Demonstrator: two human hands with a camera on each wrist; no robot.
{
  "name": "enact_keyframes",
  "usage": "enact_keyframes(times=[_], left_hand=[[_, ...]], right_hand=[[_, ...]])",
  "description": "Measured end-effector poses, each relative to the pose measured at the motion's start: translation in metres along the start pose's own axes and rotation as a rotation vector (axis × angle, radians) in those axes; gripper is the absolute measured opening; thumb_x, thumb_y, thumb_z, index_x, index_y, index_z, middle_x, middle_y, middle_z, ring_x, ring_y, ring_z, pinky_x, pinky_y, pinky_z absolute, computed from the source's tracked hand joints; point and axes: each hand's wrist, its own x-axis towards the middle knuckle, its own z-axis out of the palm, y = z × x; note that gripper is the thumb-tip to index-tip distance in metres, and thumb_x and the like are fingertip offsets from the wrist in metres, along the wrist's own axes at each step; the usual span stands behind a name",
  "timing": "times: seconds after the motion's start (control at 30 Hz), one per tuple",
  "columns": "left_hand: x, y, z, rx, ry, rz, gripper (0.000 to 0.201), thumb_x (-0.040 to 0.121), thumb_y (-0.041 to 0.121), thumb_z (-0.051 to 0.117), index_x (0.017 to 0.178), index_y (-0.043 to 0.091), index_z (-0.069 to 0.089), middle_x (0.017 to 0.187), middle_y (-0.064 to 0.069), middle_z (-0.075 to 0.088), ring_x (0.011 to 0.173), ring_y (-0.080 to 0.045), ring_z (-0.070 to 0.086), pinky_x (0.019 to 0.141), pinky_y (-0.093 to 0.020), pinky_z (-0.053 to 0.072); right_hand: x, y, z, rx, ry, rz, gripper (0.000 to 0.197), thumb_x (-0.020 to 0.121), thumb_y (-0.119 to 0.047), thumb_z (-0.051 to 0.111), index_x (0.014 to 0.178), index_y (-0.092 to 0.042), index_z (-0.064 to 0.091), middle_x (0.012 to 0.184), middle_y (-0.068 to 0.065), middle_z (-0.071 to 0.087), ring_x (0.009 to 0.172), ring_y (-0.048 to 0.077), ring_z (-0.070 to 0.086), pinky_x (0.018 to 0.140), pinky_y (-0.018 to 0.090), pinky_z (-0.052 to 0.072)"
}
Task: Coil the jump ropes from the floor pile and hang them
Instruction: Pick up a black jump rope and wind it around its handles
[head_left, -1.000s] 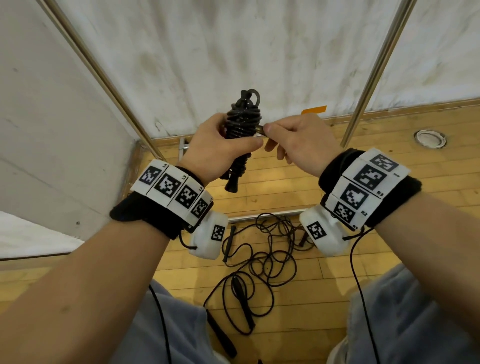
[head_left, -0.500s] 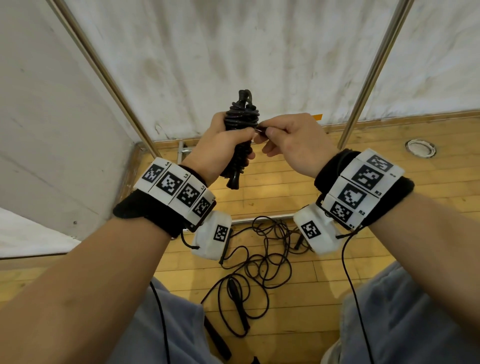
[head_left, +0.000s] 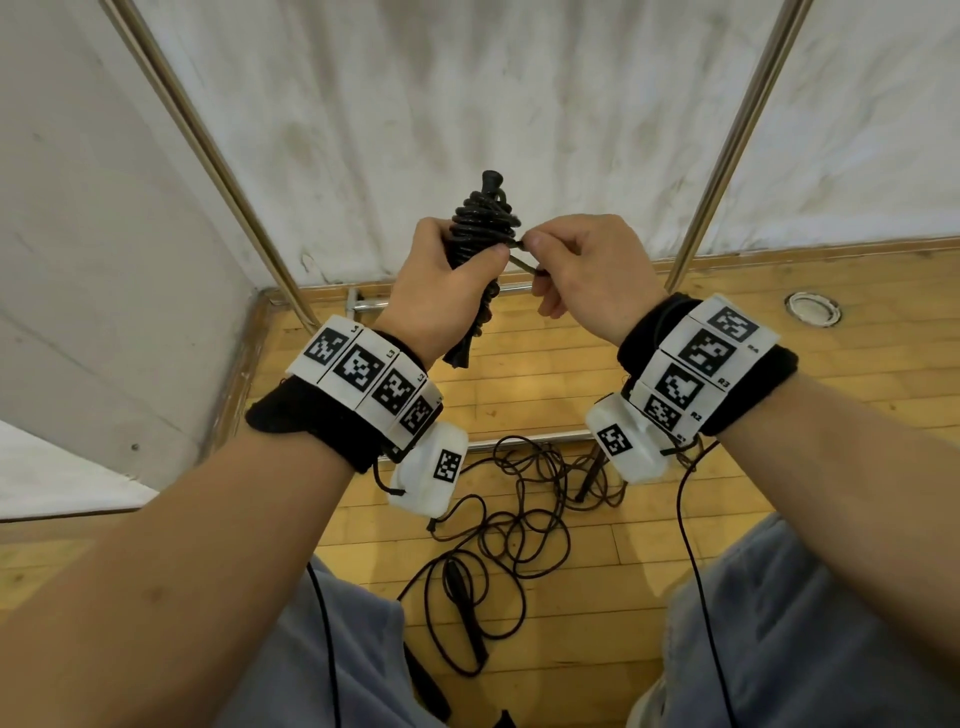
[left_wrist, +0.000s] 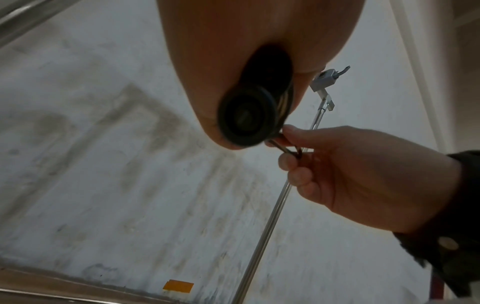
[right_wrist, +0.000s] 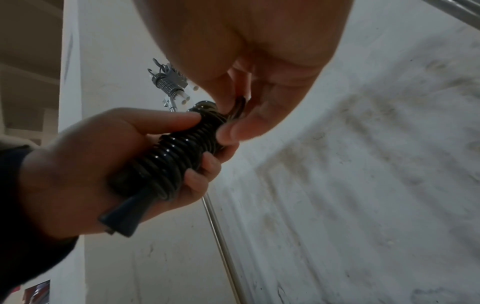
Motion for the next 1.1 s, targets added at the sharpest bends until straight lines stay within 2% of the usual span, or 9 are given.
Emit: enact_keyframes(times=[0.07, 0.17, 0.33, 0.57, 0.67, 0.77, 0.9, 1.03, 1.1], left_hand=[[-0.001, 0.001, 0.002, -0.008, 0.019, -0.001, 0.021, 0.091, 0.021, 0.059, 0.101, 0.017, 0.041, 0.078, -0.005, 0.058, 0.06, -0.017, 0.056, 0.058, -0.037, 0.05], [-0.001, 0.004, 0.002, -0.073, 0.037, -0.021, 0.022, 0.094, 0.019, 0.056, 0.108, 0.017, 0.04, 0.092, -0.003, 0.06, 0.068, -0.014, 0.067, 0.065, -0.036, 0.058], [-0.003, 0.005, -0.003, -0.092, 0.059, 0.019, 0.024, 0.09, 0.016, 0.059, 0.107, 0.019, 0.043, 0.095, -0.007, 0.06, 0.059, -0.01, 0.066, 0.048, -0.022, 0.048], [-0.007, 0.003, 0.004, 0.038, 0.093, 0.045, 0.03, 0.091, 0.016, 0.058, 0.111, 0.016, 0.035, 0.086, -0.001, 0.061, 0.056, -0.007, 0.062, 0.049, -0.028, 0.051], [-0.007, 0.004, 0.004, 0.049, 0.046, 0.026, 0.034, 0.093, 0.014, 0.054, 0.12, 0.016, 0.033, 0.087, -0.001, 0.059, 0.057, -0.007, 0.06, 0.048, -0.024, 0.048], [-0.01, 0.005, 0.002, -0.015, -0.079, -0.017, 0.055, 0.076, 0.01, 0.057, 0.124, 0.019, 0.032, 0.089, -0.002, 0.057, 0.065, -0.011, 0.058, 0.054, -0.026, 0.049], [-0.01, 0.0, 0.002, 0.191, -0.175, 0.078, 0.062, 0.081, 0.011, 0.071, 0.127, 0.017, 0.03, 0.094, 0.007, 0.058, 0.063, 0.007, 0.058, 0.056, -0.014, 0.047], [-0.009, 0.0, -0.001, 0.204, -0.174, 0.064, 0.05, 0.084, 0.016, 0.069, 0.12, 0.019, 0.035, 0.092, 0.0, 0.063, 0.063, -0.005, 0.061, 0.058, -0.03, 0.057], [-0.008, 0.001, -0.003, 0.143, -0.159, 0.068, 0.044, 0.088, 0.016, 0.066, 0.122, 0.013, 0.038, 0.091, -0.001, 0.062, 0.064, -0.008, 0.063, 0.056, -0.03, 0.055]], right_hand=[[0.0, -0.003, 0.001, -0.034, 0.037, -0.026, 0.024, 0.097, -0.02, 0.044, 0.087, -0.012, 0.065, 0.06, -0.003, 0.061, 0.044, 0.006, 0.056, 0.048, 0.019, 0.047], [-0.003, -0.007, 0.003, 0.037, 0.057, -0.033, 0.018, 0.097, -0.012, 0.042, 0.094, -0.013, 0.06, 0.065, -0.004, 0.062, 0.053, 0.011, 0.06, 0.059, 0.027, 0.051], [-0.011, -0.009, 0.007, 0.064, 0.036, -0.056, 0.018, 0.094, -0.007, 0.049, 0.091, -0.015, 0.065, 0.068, -0.004, 0.064, 0.055, 0.005, 0.063, 0.058, 0.02, 0.054], [-0.016, -0.009, 0.012, 0.057, 0.035, -0.073, 0.017, 0.089, -0.013, 0.058, 0.082, -0.011, 0.073, 0.071, 0.004, 0.07, 0.063, 0.015, 0.067, 0.069, 0.038, 0.057], [-0.014, -0.01, 0.01, 0.137, 0.031, -0.032, 0.013, 0.087, -0.014, 0.062, 0.081, -0.013, 0.074, 0.07, 0.005, 0.071, 0.064, 0.018, 0.068, 0.067, 0.032, 0.059], [-0.014, -0.01, 0.005, 0.232, 0.006, 0.021, 0.011, 0.086, -0.011, 0.066, 0.077, -0.011, 0.072, 0.065, 0.002, 0.07, 0.059, 0.012, 0.067, 0.061, 0.025, 0.058], [-0.016, -0.007, 0.005, 0.225, -0.017, 0.037, 0.014, 0.081, -0.017, 0.072, 0.068, -0.011, 0.071, 0.058, 0.001, 0.067, 0.056, 0.013, 0.065, 0.059, 0.025, 0.058], [-0.019, -0.006, 0.004, 0.196, -0.041, -0.03, 0.021, 0.085, -0.022, 0.067, 0.069, -0.008, 0.071, 0.057, -0.001, 0.067, 0.055, 0.009, 0.064, 0.057, 0.02, 0.054], [-0.017, -0.006, 0.002, 0.147, 0.006, -0.083, 0.021, 0.089, -0.021, 0.06, 0.075, -0.011, 0.071, 0.061, -0.006, 0.067, 0.058, 0.008, 0.066, 0.06, 0.021, 0.054]])
